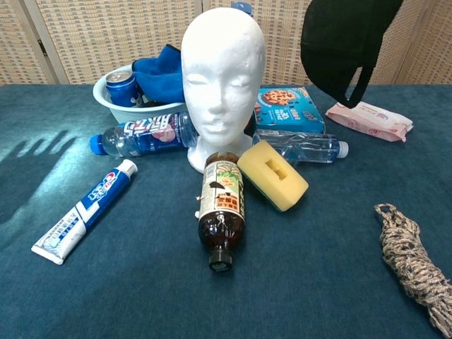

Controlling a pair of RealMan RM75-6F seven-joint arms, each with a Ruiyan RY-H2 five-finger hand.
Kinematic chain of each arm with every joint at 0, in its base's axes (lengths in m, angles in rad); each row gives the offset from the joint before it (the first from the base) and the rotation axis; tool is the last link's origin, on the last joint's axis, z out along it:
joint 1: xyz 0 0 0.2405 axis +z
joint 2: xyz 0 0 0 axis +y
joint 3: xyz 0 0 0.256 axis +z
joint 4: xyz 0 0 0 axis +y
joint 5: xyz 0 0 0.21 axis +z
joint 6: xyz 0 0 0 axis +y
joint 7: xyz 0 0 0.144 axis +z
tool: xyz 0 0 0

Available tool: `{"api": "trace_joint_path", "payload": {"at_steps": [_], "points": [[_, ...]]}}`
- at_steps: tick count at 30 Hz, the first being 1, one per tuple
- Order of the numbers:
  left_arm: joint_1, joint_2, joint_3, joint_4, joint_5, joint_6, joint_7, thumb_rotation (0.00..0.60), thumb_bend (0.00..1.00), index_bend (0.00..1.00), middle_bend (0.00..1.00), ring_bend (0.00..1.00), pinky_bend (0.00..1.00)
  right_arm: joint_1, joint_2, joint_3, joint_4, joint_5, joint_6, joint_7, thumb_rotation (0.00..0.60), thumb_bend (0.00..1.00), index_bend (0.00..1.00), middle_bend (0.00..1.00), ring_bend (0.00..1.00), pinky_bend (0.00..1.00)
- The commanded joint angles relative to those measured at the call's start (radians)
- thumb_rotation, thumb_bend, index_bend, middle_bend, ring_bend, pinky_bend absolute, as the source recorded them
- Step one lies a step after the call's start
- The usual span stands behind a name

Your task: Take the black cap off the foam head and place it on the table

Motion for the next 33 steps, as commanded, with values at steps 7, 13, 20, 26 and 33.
{"api": "trace_joint_path", "payload": {"at_steps": [7,13,20,26,33], "points": [[-0.008,-0.012,0.001,0.013,-0.005,-0.017,-0.005,0.6,0.29,0.0,0.0,0.0,0.0,-0.047,-0.075,-0.027,0.161,0.037,-0.081,0.051,0.6,0.5,0.75,0.44,0.23,0.02],[-0.01,-0.012,0.0,0.015,-0.008,-0.02,-0.005,0.6,0.29,0.0,0.0,0.0,0.0,-0.074,-0.125,-0.042,0.221,0.042,-0.082,0.096,0.6,0.5,0.75,0.44,0.23,0.02],[-0.012,-0.013,0.001,0.02,-0.009,-0.023,-0.011,0.6,0.29,0.0,0.0,0.0,0.0,-0.141,-0.156,-0.087,0.234,0.02,-0.043,0.118,0.6,0.5,0.75,0.44,0.23,0.02],[-0.008,-0.011,0.003,0.027,-0.009,-0.019,-0.023,0.6,0.29,0.0,0.0,0.0,0.0,-0.214,-0.157,-0.129,0.176,-0.011,0.033,0.12,0.6,0.5,0.75,0.44,0.23,0.02],[-0.006,-0.01,0.004,0.035,-0.008,-0.018,-0.035,0.6,0.29,0.0,0.0,0.0,0.0,-0.307,-0.128,-0.176,0.088,-0.038,0.084,0.079,0.6,0.5,0.75,0.42,0.23,0.02]]}}
